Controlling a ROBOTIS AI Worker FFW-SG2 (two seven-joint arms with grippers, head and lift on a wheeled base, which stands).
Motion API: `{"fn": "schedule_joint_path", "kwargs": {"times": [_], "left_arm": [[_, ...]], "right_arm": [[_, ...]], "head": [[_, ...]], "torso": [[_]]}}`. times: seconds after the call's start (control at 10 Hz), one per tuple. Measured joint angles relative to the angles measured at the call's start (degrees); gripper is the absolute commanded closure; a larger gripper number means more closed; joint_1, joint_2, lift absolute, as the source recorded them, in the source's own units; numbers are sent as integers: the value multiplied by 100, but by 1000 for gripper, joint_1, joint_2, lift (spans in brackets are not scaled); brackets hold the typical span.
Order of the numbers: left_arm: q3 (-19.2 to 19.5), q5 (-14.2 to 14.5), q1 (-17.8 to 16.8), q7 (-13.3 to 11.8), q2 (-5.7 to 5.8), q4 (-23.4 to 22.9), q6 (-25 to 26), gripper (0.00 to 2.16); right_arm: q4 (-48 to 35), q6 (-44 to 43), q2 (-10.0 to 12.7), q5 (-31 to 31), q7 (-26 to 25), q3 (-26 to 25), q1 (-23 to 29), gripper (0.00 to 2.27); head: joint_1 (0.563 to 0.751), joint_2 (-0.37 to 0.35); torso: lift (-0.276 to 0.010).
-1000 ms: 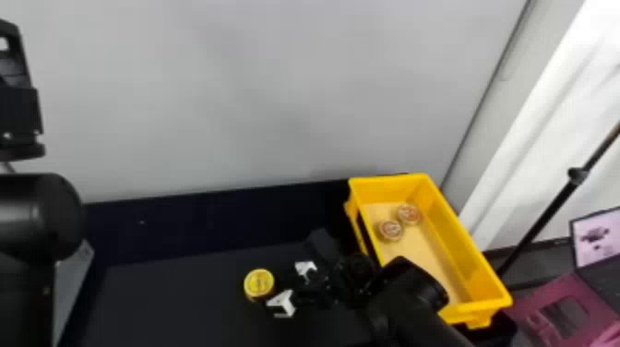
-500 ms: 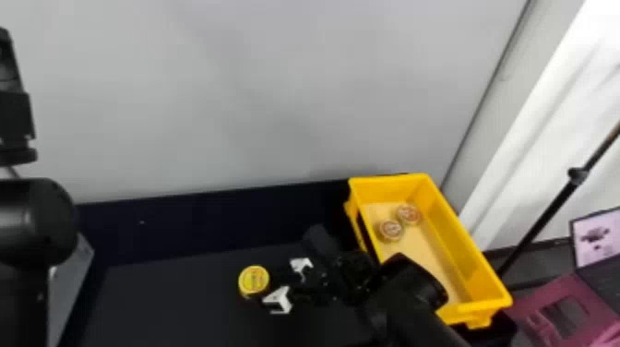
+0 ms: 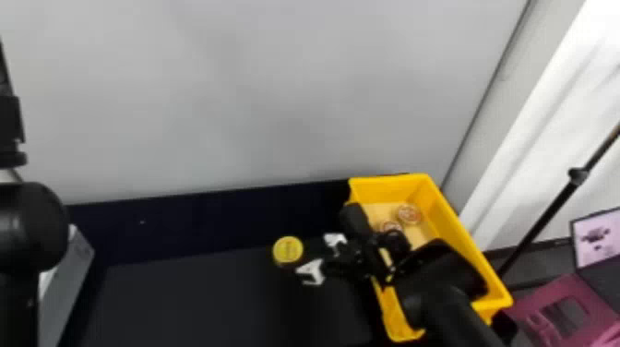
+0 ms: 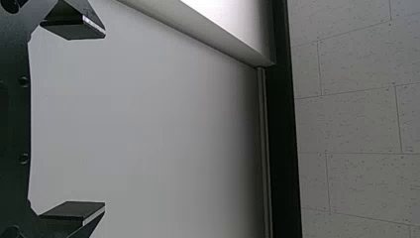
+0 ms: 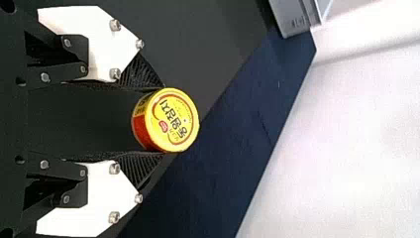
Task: Pick up the round yellow can and place it in the yellow rectangular box
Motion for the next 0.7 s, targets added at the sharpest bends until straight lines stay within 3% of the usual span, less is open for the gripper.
{"fn": "schedule_joint_path", "kwargs": {"times": [0.3,0.7], "left_arm": [[3,-9,20,-25,58,-64,148,64],[-12,-20,-3,-93,130,-138,340,64]], "right_arm": [[-1227,502,-341,440,152,-893,436,679],[-2110,771,-658,726,239,-1510,566,679]], "head": [[694,-78],[694,-78]], "torso": [[-5],[-5]]}}
